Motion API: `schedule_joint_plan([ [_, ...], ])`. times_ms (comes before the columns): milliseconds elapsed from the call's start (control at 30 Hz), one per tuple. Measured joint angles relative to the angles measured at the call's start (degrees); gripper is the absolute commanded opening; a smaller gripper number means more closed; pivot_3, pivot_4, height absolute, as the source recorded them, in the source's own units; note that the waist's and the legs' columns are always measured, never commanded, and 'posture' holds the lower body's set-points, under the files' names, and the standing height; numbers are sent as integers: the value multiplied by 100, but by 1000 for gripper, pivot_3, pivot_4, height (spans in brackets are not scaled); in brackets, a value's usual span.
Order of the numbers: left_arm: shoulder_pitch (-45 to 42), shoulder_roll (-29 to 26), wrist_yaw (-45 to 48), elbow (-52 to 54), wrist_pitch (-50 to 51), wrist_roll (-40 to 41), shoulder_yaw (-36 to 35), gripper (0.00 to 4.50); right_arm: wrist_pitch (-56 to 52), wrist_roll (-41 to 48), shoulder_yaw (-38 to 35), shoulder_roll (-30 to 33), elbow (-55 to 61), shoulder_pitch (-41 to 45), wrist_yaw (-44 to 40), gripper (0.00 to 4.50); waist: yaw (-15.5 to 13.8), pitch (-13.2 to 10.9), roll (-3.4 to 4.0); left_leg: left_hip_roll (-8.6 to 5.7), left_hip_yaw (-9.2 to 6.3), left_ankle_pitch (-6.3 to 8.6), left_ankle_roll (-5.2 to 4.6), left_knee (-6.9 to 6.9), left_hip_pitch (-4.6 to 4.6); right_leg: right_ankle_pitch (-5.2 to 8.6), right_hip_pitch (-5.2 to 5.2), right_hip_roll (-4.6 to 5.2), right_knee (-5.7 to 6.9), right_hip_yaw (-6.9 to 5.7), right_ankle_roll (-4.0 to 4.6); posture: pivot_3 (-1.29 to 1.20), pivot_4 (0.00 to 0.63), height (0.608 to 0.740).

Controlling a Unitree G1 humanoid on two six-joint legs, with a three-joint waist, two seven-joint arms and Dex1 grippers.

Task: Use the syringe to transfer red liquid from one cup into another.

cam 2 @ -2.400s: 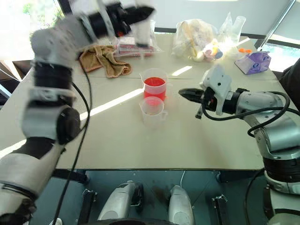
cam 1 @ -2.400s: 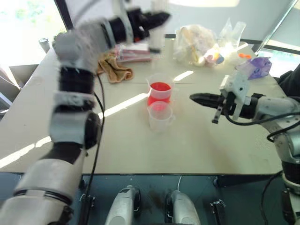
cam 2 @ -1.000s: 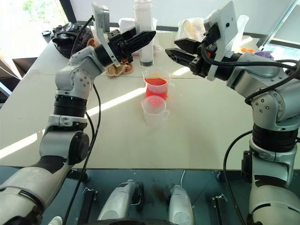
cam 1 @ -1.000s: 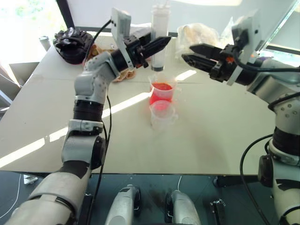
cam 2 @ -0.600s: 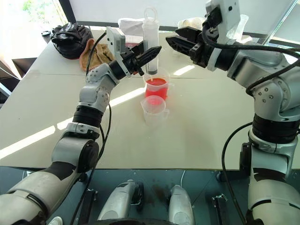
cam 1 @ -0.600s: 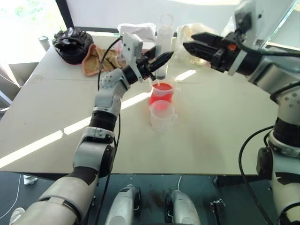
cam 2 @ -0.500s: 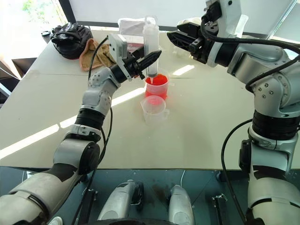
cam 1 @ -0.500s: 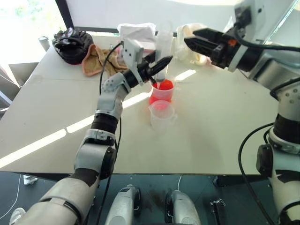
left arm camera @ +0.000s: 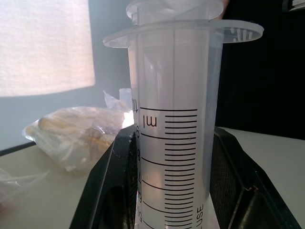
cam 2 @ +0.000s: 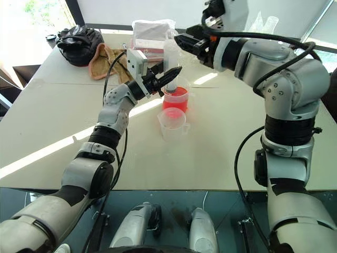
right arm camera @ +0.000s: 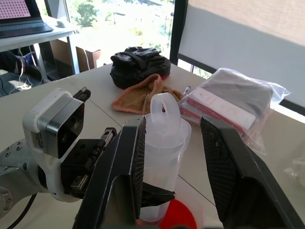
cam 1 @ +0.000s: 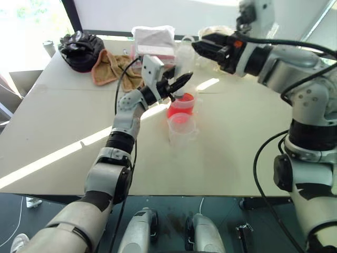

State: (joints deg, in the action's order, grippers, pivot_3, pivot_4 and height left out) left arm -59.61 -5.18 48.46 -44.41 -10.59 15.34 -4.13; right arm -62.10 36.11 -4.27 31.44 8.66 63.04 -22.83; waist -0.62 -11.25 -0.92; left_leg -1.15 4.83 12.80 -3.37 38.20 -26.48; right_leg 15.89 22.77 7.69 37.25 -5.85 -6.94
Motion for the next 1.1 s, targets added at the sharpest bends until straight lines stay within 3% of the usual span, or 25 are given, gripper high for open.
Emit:
schedule_joint_plan([
  [567, 47, 18, 10, -166, -30, -90, 25, 1400, 63, -698, 153, -688, -593, 133, 634, 1829, 11, 0, 0, 0, 2, 0, 0, -2, 0, 0, 2, -2, 1, 0, 0, 0, 150, 740],
  [667, 52, 18, 9, -166, -29, -99, 45, 1400, 66, -738, 152, -776, -661, 191, 666, 997, 14, 0, 0, 0, 2, 0, 0, -2, 0, 0, 2, -2, 1, 0, 0, 0, 150, 740],
  [733, 55, 23, -8, -167, -23, -103, 47, 1400, 68, -742, 171, -871, -656, 204, 672, 30, 20, 0, 0, 0, 2, 0, 0, -2, 0, 0, 2, -2, 1, 0, 0, 0, 150, 740],
  [1100, 82, 55, -16, -201, -112, -102, 26, 1400, -7, -838, 174, -1073, -569, 229, 884, 30, 25, 0, 0, 0, 2, 0, 0, -3, 0, 0, 3, -2, 1, 0, 0, 0, 150, 740],
])
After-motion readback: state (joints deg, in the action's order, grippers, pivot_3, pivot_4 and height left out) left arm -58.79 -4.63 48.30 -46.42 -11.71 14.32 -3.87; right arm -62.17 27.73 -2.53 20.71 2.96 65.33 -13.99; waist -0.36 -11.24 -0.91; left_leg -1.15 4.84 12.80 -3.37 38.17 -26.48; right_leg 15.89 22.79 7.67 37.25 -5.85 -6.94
